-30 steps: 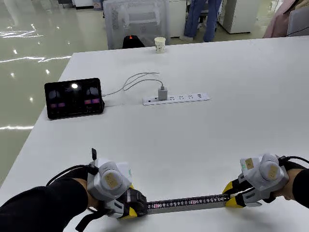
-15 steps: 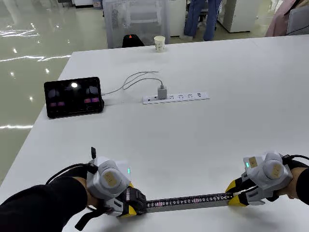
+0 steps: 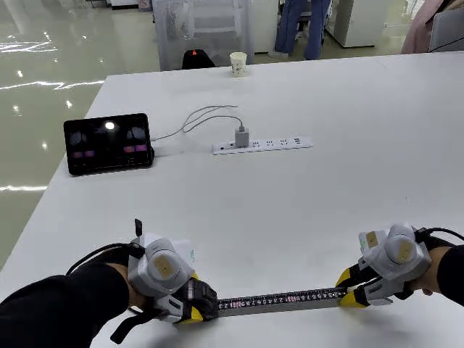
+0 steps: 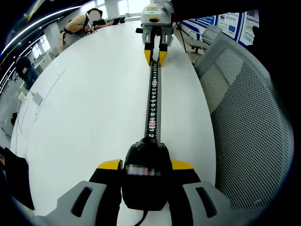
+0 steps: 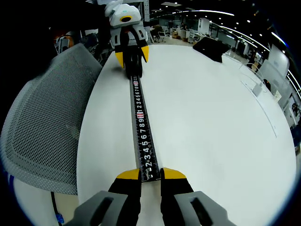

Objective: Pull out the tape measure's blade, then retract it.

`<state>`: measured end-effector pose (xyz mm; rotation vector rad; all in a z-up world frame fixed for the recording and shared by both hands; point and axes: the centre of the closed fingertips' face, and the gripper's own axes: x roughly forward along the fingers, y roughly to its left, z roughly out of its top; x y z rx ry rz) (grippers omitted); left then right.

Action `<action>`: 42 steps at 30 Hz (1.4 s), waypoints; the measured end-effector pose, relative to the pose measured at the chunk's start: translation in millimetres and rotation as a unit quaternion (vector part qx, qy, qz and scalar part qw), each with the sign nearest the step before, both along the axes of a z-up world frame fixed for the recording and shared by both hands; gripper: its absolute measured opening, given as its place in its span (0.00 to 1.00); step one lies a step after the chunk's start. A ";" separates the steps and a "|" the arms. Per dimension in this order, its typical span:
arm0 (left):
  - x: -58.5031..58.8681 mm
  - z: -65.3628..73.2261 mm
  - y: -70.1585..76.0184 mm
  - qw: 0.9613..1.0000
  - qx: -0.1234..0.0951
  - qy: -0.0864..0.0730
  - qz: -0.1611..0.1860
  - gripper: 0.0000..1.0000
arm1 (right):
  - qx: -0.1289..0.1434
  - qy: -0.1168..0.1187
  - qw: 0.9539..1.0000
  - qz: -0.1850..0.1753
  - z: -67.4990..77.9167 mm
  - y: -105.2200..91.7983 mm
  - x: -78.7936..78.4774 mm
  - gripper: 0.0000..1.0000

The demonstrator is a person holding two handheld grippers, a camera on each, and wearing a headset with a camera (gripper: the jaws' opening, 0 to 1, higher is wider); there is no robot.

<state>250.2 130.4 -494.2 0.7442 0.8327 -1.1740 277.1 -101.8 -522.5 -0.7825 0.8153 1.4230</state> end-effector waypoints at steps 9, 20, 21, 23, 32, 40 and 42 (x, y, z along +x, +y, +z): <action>0.7 -0.3 -1.1 1.000 -0.001 0.003 -0.004 0.33 | -0.009 0.002 1.000 -0.006 0.7 -0.9 -1.4 0.13; 2.9 2.1 6.5 1.000 0.006 0.003 0.006 0.33 | -0.032 -0.015 0.999 0.021 1.0 -1.0 -2.5 0.13; 3.0 2.5 7.8 1.000 0.005 0.005 0.008 0.33 | -0.035 -0.015 0.999 0.022 0.9 -0.8 -2.4 0.13; 2.8 3.0 9.1 1.000 0.005 0.006 0.009 0.33 | -0.039 -0.017 0.999 0.026 0.8 -1.4 -1.8 0.13; 5.1 9.9 19.3 0.999 0.000 0.012 0.032 0.47 | -0.052 -0.030 0.997 0.047 1.7 -5.2 -3.9 0.19; 3.9 13.9 31.9 0.998 -0.006 0.017 0.059 0.53 | -0.049 -0.032 0.998 0.031 5.7 -13.6 -3.5 0.23; 5.7 14.7 35.9 0.997 -0.005 0.014 0.071 0.57 | -0.048 -0.032 0.998 0.029 6.8 -14.4 -3.8 0.25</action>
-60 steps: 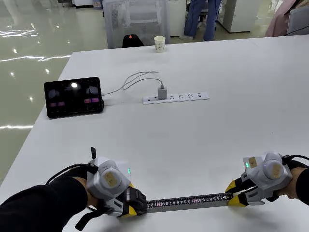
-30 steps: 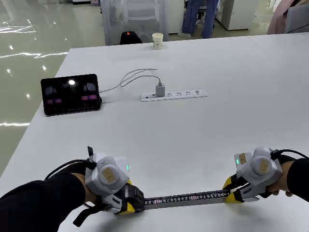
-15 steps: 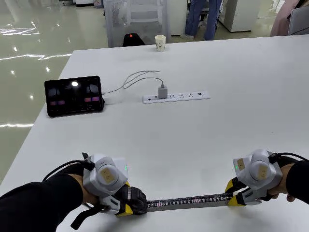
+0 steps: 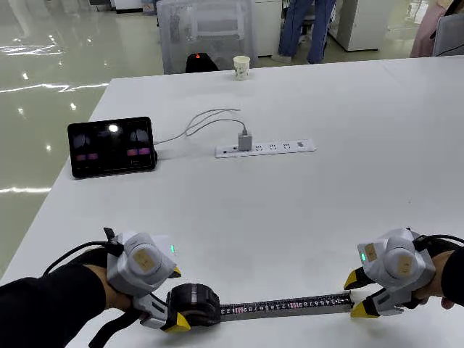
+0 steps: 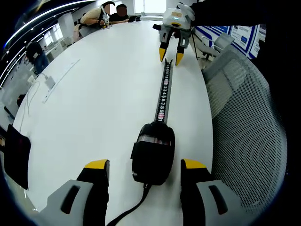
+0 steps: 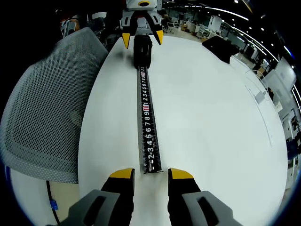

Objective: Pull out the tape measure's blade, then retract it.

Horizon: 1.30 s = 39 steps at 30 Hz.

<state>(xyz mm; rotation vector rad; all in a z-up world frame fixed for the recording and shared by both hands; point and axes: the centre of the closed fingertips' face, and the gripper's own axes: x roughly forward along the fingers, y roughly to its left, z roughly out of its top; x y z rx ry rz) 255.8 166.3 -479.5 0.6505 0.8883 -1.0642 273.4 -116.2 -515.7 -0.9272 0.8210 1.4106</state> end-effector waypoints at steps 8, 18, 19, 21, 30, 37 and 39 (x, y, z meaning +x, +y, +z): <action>0.4 6.5 0.0 1.000 -0.019 0.002 0.021 0.64 | 0.015 -0.004 1.000 -0.011 9.1 5.3 -0.2 0.29; 3.5 13.3 1.8 0.998 -0.036 -0.003 0.051 0.77 | 0.030 -0.003 0.999 -0.032 14.7 14.7 -4.4 0.40; 3.5 13.5 2.4 0.998 -0.036 -0.004 0.053 0.77 | 0.033 -0.003 0.999 -0.037 15.8 15.5 -4.3 0.39; 3.2 14.7 2.9 0.998 -0.039 -0.004 0.057 0.78 | 0.037 -0.004 0.998 -0.046 17.6 16.2 -4.2 0.42; 1.9 24.5 4.5 0.989 -0.087 -0.001 0.118 0.93 | 0.077 0.004 0.989 -0.127 20.5 15.6 0.7 0.59; -2.2 27.7 12.0 0.981 -0.117 -0.005 0.157 0.99 | 0.114 0.004 0.977 -0.179 22.7 12.9 -3.5 0.76; -3.4 28.0 14.3 0.978 -0.123 -0.008 0.168 0.99 | 0.122 0.004 0.974 -0.190 24.2 11.7 -4.9 0.80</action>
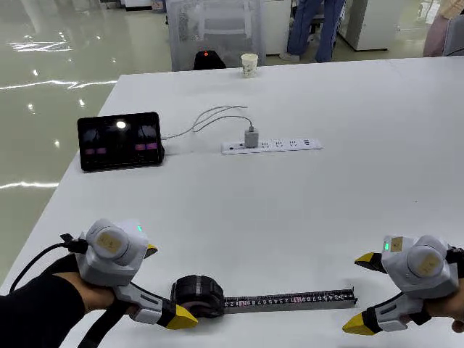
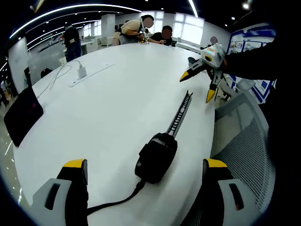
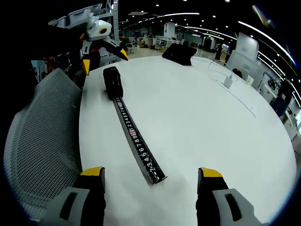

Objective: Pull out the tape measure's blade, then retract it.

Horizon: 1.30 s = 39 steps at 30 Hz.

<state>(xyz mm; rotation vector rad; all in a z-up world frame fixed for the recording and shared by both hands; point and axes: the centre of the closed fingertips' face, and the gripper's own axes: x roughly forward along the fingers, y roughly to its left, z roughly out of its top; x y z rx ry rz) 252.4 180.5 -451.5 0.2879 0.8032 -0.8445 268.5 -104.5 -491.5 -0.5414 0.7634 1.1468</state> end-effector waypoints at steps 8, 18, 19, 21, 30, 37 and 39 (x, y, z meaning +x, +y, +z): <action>-5.0 -0.9 17.5 0.999 -0.005 -0.015 0.043 0.99 | 0.021 -0.003 0.999 -0.041 -0.4 -8.6 -0.3 0.95; -10.5 3.4 41.8 0.993 -0.025 -0.051 0.100 0.99 | 0.044 -0.010 0.996 -0.079 4.5 -21.4 -2.6 0.99; -11.0 4.1 44.2 0.993 -0.029 -0.054 0.106 0.99 | 0.045 -0.008 0.995 -0.083 4.9 -23.2 -3.2 0.99; -15.9 3.3 48.5 0.992 -0.034 -0.052 0.112 0.99 | 0.049 -0.012 0.994 -0.092 6.8 -28.1 -3.0 0.99; -32.2 -1.0 59.3 0.989 -0.047 -0.055 0.131 0.99 | 0.071 -0.034 0.989 -0.126 19.1 -46.7 -4.2 0.99; -32.9 2.5 69.3 0.985 -0.053 -0.070 0.152 0.99 | 0.084 -0.035 0.985 -0.147 25.1 -61.7 -15.0 0.99; -36.2 0.2 73.9 0.985 -0.045 -0.070 0.150 0.99 | 0.080 -0.036 0.985 -0.152 24.2 -66.7 -19.2 0.99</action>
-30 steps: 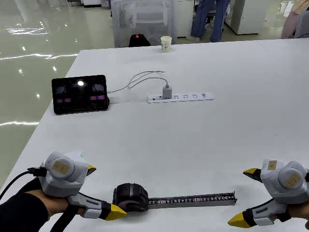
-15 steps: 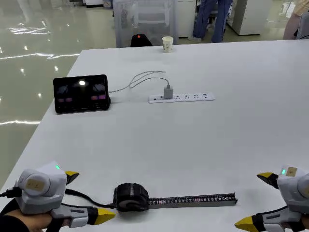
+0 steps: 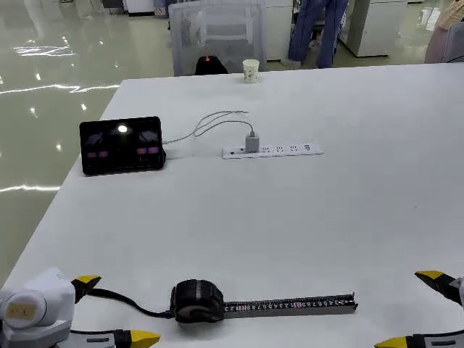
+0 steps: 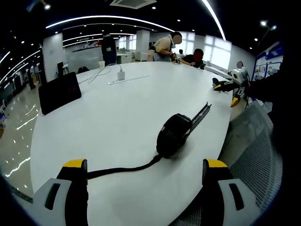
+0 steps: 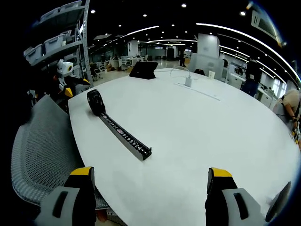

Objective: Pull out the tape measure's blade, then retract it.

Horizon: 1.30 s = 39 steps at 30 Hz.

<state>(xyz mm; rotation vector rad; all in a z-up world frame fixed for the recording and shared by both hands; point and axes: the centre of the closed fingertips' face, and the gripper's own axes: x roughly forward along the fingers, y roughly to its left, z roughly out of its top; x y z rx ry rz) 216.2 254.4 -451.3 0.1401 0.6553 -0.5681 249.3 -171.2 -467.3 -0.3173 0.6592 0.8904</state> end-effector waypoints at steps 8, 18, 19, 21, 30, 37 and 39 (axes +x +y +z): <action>-6.3 -2.0 9.6 1.000 0.002 0.003 0.012 0.99 | -0.009 0.010 1.000 -0.024 1.0 -12.4 -9.0 0.99; -8.3 0.1 3.4 1.000 -0.003 0.003 0.002 0.99 | -0.005 0.015 1.000 -0.027 2.9 -12.5 -10.3 0.99; -8.4 -0.9 4.1 1.000 0.001 0.004 0.003 0.99 | -0.007 0.014 1.000 -0.026 0.9 -14.8 -9.2 0.99; -8.4 -2.2 4.7 1.000 0.000 0.006 0.004 0.99 | -0.004 0.015 1.000 -0.023 1.3 -13.7 -9.8 0.99; -8.3 -4.7 -4.3 1.000 -0.010 0.018 0.012 0.99 | -0.014 0.018 1.000 -0.015 -2.2 -15.9 -12.5 0.99; -2.0 1.6 -16.2 1.000 -0.008 0.009 0.009 0.99 | -0.013 0.022 1.000 -0.010 -2.9 -15.7 -10.6 0.99; -0.4 4.3 -21.7 1.000 -0.005 0.008 0.005 0.99 | -0.011 0.023 1.000 -0.004 -2.8 -14.1 -10.8 0.99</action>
